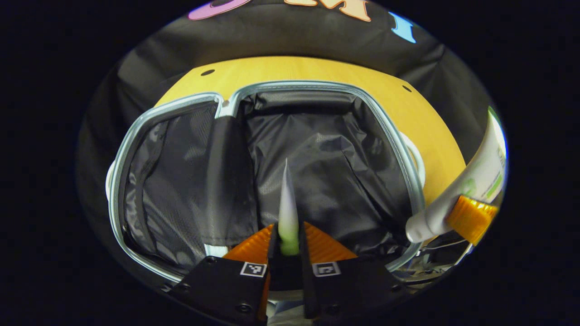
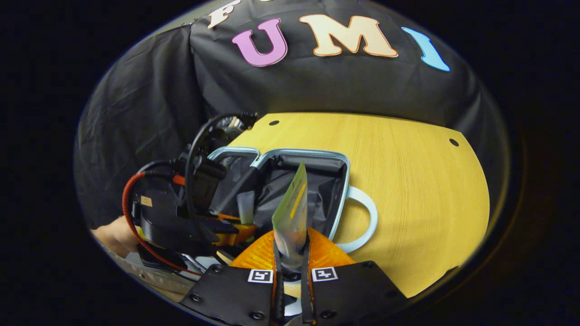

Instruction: First open the suitcase, pack the skin care products into it, and then close the suitcase.

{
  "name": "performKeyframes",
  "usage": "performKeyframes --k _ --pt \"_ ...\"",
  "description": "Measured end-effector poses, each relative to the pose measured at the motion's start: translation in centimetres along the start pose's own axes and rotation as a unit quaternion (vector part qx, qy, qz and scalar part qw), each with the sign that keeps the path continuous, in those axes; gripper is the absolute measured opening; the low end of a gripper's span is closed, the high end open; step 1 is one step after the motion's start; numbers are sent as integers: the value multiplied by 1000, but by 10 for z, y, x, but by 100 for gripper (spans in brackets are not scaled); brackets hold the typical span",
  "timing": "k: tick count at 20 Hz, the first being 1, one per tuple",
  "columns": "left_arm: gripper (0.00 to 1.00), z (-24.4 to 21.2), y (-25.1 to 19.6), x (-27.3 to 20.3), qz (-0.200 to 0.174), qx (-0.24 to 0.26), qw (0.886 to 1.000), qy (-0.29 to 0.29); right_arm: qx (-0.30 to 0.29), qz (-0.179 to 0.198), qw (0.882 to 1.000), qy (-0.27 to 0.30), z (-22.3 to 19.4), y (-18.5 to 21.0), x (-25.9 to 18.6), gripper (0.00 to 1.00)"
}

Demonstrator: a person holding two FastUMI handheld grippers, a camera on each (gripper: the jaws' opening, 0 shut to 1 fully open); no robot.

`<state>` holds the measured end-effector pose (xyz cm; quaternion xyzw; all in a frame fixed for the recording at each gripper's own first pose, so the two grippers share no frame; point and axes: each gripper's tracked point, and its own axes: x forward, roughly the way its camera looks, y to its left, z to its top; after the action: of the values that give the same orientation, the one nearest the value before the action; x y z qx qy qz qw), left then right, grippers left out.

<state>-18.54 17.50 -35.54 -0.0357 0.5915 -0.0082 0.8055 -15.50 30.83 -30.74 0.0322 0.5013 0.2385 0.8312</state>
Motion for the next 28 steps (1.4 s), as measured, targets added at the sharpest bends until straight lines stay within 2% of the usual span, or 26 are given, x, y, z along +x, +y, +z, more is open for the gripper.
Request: performKeyframes --k 3,5,8,9,13,14,16,17,22,28 --pt "93 16 -15 -3 -39 -23 999 -29 0 -5 999 32 -11 5 17 16" --pt "88 23 -15 -13 -55 -26 997 -50 11 -8 998 54 -18 4 23 17" --pt "88 33 -5 -30 -67 -49 994 -77 25 -24 997 67 -28 0 34 19" --pt "88 36 5 -34 -65 -59 992 -85 27 -30 997 70 -31 1 39 19" --pt "88 50 48 -52 -45 -84 988 -124 28 -30 997 69 -36 9 54 30" --pt "88 53 64 -56 -33 -93 986 -134 38 -27 998 50 -25 12 54 27" --pt "91 59 102 -62 -9 -112 982 -150 55 -16 998 15 5 20 67 76" --pt "93 60 119 -67 1 -121 981 -154 56 -16 998 1 9 22 55 100" --pt "96 69 222 -81 87 -162 965 -186 37 -21 998 -50 42 24 47 98" --pt "96 47 322 -83 162 -196 952 -172 44 -43 995 -77 61 8 36 98"
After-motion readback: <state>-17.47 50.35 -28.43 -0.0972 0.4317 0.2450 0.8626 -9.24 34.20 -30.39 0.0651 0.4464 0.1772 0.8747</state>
